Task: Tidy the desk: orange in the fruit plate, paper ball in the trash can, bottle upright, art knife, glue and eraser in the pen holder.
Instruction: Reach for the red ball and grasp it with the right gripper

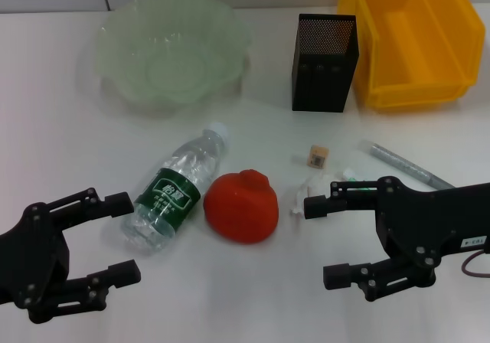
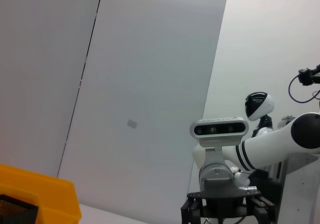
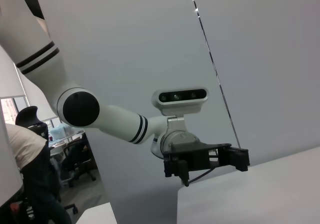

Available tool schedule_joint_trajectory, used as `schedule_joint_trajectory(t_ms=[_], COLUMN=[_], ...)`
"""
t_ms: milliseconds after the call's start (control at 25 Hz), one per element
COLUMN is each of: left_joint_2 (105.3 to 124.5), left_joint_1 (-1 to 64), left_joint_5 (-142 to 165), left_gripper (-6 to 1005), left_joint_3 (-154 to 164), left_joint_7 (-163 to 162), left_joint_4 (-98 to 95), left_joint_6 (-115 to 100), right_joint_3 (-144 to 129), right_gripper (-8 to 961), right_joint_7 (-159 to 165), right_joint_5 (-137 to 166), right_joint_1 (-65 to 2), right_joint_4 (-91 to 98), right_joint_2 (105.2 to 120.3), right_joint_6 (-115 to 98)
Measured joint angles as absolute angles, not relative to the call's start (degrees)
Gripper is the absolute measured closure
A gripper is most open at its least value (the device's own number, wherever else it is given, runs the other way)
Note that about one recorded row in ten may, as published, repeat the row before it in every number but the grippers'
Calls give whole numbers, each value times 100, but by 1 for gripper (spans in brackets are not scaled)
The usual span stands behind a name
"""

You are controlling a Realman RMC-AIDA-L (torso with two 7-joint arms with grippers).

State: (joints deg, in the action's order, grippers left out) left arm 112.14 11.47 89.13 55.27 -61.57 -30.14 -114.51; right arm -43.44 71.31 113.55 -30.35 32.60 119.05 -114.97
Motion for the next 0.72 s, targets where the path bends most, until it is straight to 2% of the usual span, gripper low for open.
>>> schedule_joint_trajectory(t_ms=[720], left_joint_2=[11257], left_joint_1=[1158], left_joint_5=[8922], left_gripper=[202], left_joint_3=[5543], left_joint_7=[-6151], left_joint_4=[-3048], left_joint_6=[-11461], right_joint_3=[-4303], right_gripper=[154], right_joint_7=[6999], right_joint_5=[11327], right_joint_1=[-3048], right_joint_4=[3039], right_joint_2=[11919], right_joint_6=[-11293])
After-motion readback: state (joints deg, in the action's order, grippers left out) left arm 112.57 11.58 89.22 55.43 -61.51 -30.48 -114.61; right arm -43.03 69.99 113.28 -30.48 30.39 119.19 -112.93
